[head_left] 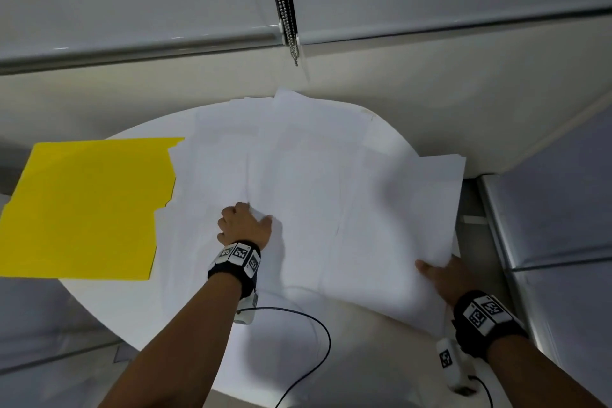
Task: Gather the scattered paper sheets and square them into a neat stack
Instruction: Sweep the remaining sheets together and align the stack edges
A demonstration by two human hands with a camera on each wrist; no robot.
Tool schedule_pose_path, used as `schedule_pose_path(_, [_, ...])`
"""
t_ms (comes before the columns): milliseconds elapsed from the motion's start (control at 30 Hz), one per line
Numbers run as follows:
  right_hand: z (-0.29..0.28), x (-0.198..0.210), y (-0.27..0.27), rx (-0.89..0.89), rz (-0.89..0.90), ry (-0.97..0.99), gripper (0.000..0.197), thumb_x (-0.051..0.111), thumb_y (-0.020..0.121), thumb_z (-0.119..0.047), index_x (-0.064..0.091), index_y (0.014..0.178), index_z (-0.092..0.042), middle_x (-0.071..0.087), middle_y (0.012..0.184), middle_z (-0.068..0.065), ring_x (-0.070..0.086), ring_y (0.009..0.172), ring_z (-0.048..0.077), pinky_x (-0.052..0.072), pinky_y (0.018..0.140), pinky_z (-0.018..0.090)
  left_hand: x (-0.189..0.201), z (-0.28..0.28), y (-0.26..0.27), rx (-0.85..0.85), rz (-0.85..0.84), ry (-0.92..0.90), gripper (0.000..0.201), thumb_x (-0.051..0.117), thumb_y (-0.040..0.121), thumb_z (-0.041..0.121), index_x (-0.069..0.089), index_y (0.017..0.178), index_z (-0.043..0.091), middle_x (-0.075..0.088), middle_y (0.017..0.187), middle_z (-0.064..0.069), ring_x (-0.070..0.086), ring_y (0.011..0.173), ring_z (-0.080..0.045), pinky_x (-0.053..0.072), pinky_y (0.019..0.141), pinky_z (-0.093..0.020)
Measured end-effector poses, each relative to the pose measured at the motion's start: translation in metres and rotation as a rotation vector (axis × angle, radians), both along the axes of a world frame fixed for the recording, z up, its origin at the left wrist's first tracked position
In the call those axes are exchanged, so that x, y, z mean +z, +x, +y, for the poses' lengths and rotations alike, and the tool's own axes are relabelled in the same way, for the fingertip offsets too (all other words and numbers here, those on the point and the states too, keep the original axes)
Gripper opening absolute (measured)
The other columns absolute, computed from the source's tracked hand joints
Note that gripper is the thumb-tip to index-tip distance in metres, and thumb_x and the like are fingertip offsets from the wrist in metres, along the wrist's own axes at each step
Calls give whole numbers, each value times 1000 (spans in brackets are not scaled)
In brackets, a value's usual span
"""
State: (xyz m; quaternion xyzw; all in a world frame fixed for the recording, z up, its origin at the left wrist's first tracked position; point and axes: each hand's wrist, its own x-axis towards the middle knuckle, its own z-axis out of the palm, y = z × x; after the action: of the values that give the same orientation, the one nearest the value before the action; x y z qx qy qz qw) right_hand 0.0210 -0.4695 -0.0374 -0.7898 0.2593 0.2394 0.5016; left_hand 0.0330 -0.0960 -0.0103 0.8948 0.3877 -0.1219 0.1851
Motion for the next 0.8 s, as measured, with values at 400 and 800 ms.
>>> schedule_pose_path(400, [-2,4,0,35,21,0,44,71,84,-12,58,124,-2,64,118,9,59,111,32,44,94,34,52,7,0,-54,-314,-52,12,55,94,13,51,103,9,60,94,-18,59,86,-38,48,72,-39])
schedule_pose_path(800, [-8,-7,0,66,20,32,52,76,69,-33,64,117,-15,69,111,7,65,102,30,51,94,46,130,51,-6,162,-746,-336,13,63,88,8,63,101,3,65,86,-16,59,72,-26,49,68,-35])
